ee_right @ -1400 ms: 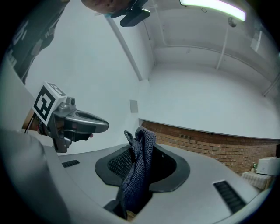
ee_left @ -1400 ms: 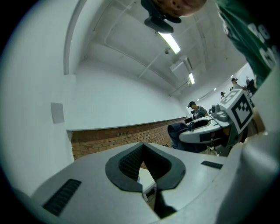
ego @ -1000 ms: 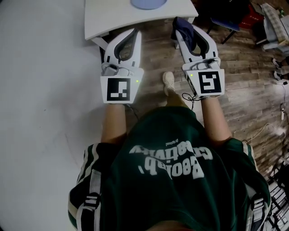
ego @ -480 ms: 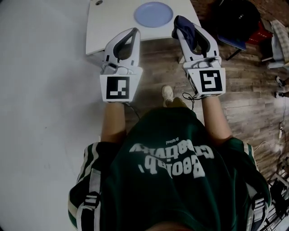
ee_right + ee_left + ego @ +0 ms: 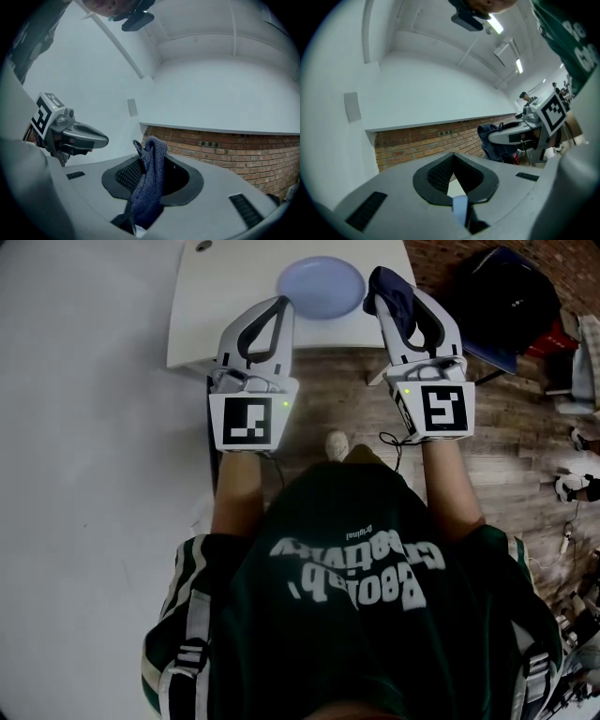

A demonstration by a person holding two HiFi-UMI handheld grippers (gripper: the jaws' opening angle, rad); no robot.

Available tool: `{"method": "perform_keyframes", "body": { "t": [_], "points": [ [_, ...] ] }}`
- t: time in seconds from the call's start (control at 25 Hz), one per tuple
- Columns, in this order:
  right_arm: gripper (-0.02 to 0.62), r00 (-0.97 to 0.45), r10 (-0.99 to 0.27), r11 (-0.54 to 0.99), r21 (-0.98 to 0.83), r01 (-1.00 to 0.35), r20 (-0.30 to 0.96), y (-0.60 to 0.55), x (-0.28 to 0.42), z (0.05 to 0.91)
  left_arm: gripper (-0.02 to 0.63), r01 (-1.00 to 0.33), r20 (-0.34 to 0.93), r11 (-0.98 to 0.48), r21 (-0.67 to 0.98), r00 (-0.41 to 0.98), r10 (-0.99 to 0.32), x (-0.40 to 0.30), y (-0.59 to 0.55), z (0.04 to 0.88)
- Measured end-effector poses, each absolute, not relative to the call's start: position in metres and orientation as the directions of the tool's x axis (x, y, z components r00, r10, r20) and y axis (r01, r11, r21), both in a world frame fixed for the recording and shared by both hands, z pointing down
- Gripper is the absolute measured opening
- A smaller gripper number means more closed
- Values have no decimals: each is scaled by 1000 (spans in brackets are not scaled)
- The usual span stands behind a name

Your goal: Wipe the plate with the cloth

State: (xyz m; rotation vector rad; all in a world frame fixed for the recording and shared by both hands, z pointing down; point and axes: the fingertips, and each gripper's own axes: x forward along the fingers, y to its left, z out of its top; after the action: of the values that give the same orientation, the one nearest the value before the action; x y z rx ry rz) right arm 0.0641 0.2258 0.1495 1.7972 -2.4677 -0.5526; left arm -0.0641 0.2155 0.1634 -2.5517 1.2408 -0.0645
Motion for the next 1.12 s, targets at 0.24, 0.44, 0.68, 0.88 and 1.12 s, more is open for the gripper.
{"method": "perform_keyframes", "body": {
  "t": [0.24,0.44,0.68,0.88,1.12],
  "points": [
    [107,-348,-926,299,278,-913,-148,173,85,168,2,-786,-54,-555,-272,588,-807,-53,164,180],
    [107,-346,-929,304,265,-915,-132,154,89,180,2,-795,-37,-545,-266,573,-818,-52,143,187],
    [107,-346,-930,306,254,-918,-129,140,98,180,2,-775,-25,-555,-302,589,-808,-34,132,184],
    [107,-354,-927,315,255,-914,-124,135,98,184,2,-773,-27,-551,-313,588,-809,-35,124,185],
    [107,-355,-927,314,263,-912,-124,130,98,182,2,-754,-24,-567,-333,608,-794,-28,122,183]
  ]
}}
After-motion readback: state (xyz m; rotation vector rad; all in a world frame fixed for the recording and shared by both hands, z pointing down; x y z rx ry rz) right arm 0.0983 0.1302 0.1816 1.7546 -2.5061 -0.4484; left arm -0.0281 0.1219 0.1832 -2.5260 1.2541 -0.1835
